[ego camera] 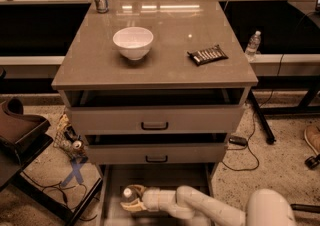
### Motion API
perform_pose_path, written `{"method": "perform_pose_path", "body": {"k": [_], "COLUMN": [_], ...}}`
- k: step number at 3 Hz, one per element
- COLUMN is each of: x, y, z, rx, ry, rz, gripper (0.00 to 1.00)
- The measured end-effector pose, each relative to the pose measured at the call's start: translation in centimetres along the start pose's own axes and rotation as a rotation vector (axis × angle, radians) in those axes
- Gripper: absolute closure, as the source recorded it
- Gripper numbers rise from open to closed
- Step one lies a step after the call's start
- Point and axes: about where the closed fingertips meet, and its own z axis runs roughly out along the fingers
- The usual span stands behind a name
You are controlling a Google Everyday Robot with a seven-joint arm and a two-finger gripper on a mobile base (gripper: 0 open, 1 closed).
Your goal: Pick blue plastic bottle from bottom drawer and place on counter
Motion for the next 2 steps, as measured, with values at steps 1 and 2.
{"method": "perform_pose_path", "body": {"k": [1,2], "x": [-8.2,-19.2], "y": [0.5,2.4], "z": [-2.5,-6.1], "rx": [0.005,0.053], "ry": [-0.018,-0.047], "rz": [0.017,0.011], "gripper": [1.0,1.0]}}
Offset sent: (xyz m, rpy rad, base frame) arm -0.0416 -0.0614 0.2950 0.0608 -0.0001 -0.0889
